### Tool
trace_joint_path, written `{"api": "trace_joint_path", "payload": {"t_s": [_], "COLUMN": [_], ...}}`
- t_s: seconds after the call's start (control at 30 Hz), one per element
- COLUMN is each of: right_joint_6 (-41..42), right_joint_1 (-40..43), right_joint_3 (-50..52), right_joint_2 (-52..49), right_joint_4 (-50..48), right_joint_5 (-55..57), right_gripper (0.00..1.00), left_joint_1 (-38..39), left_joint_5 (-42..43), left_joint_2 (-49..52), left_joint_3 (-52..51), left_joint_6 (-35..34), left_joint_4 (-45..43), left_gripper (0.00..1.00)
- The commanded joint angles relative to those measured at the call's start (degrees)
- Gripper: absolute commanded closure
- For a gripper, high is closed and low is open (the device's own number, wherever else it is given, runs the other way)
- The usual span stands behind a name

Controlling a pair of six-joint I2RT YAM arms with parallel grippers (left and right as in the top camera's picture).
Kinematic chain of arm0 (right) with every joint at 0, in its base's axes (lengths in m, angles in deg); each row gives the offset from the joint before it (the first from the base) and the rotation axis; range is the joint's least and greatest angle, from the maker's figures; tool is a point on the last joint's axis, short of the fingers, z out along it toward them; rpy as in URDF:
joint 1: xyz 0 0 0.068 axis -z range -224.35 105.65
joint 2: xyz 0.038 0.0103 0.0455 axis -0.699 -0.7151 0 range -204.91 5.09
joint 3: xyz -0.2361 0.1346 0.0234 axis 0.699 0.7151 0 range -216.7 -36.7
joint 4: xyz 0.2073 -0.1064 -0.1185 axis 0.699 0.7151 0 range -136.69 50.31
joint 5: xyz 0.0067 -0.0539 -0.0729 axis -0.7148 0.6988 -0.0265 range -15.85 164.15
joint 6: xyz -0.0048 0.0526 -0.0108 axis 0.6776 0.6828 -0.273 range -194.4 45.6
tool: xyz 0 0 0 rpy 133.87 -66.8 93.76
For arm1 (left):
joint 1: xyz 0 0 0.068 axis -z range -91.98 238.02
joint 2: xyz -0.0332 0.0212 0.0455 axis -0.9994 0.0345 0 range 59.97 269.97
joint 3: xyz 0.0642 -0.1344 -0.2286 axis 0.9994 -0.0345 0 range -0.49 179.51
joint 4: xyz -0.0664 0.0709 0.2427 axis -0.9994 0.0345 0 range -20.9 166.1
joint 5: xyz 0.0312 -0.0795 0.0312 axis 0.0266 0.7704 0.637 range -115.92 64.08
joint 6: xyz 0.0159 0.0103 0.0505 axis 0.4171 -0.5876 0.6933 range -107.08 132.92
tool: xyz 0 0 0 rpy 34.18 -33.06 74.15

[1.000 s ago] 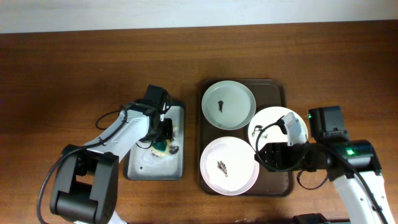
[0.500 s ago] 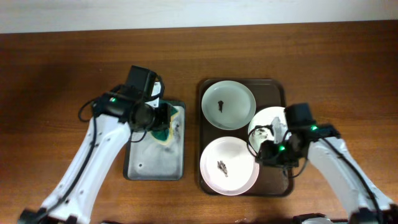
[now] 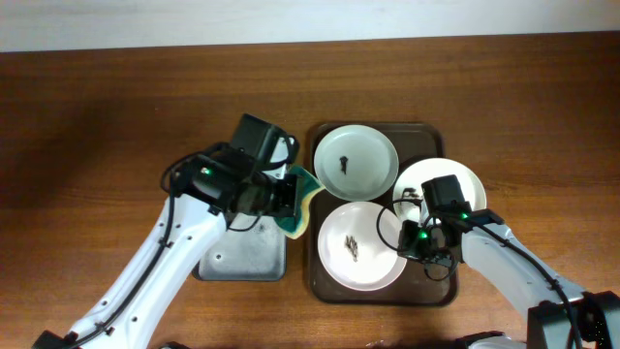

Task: Clean dirty plates on tray and stack at the side
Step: 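Scrub the pink plate with the sponge held in the left gripper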

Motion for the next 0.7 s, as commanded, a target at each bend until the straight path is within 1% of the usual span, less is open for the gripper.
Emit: {"api": "trace_joint_path", "payload": {"t_s": [0.0,0.07,0.17,0.27,0.37,0.5,0.6,0.67], "right_joint_6": [4.7,4.5,4.3,4.3,4.3,4.3,4.3,4.3], "right_joint_1": [0.0,0.0,0.0,0.0,0.0,0.0,0.0,0.0], "right_joint_3": [0.5,0.5,0.5,0.5,0.5,0.5,0.5,0.5], "right_joint_2": [-0.6,-0.6,-0.6,-0.6,-0.6,-0.6,-0.6,-0.6], "right_joint_4": [-0.6,-0.2,0.0,0.0,0.1,0.1,0.1,0.1], "right_joint_5": [7.7,7.6,7.6,7.6,7.6,7.6,7.6,7.5], "right_gripper": [0.96,0.96,0.96,0.96,0.96,0.96,0.96,0.96], "left_joint_1": [3.8,6.3,10.5,14.8,17.8,20.9,22.0,21.7], "left_joint_5": [-2.4,-2.6,-2.3,1.2,2.6,7.2,6.6,2.5], "left_joint_2": [2.4,5.5,12.4,19.8,26.2,31.5,34.3,35.9], "left_joint_3": [0.2,0.2,0.1,0.1,0.1,0.1,0.1,0.1], "left_joint_6": [-6.5,-8.7,-14.2,-18.0,-23.7,-23.8,-25.2,-25.4], "left_joint_4": [-1.6,-3.9,-8.3,-14.8,-18.4,-26.3,-25.6,-23.5], "left_gripper": [1.00,1.00,1.00,1.00,1.00,1.00,1.00,1.00]}}
